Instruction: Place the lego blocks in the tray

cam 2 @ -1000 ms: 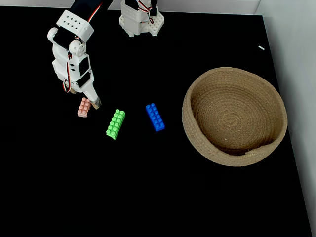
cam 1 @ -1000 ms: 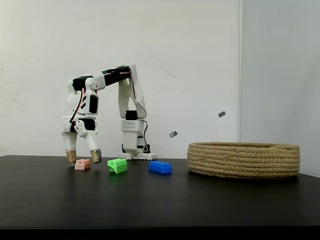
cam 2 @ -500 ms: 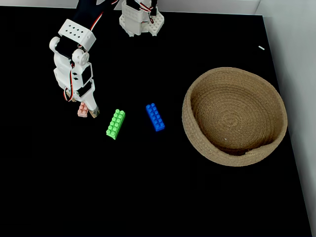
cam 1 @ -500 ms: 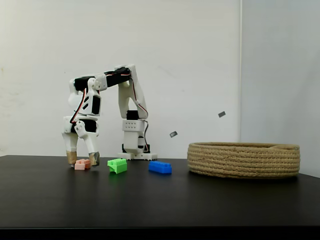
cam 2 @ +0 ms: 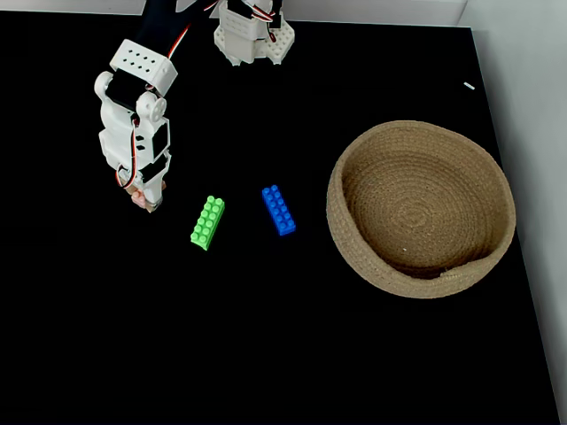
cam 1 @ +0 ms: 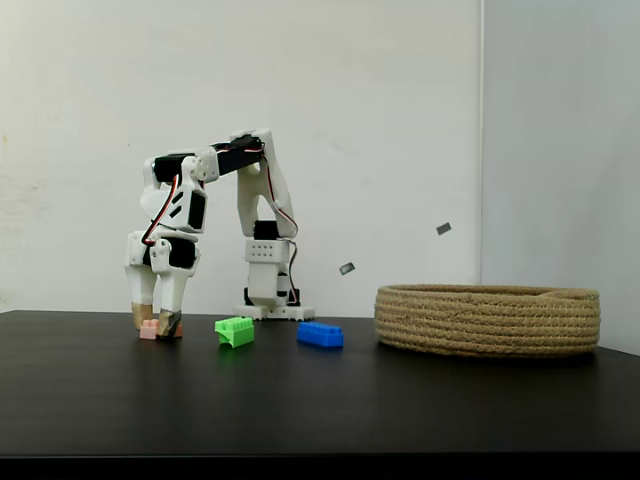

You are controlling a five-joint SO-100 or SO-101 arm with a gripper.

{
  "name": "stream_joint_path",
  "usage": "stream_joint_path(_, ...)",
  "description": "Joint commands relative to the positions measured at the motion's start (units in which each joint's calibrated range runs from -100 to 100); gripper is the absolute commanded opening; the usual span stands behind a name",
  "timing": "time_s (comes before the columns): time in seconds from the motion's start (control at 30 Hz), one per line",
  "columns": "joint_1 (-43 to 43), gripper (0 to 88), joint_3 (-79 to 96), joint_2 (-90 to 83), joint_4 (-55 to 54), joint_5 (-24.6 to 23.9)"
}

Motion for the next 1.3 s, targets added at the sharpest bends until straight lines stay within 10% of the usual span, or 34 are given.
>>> stream_joint_path(0.0,0.88,6.4,3.0,-1.46,-0.02,0.98)
stream_joint_path(0.53,-4.72,0.0,7.65,-28.71,22.06,-7.13)
stream_joint_path(0.93,-40.09,0.1,14.04,-50.47,28.31,-29.06)
stream_joint_path(1.27,-58.23,0.5,7.38,-41.35,14.9,-37.12)
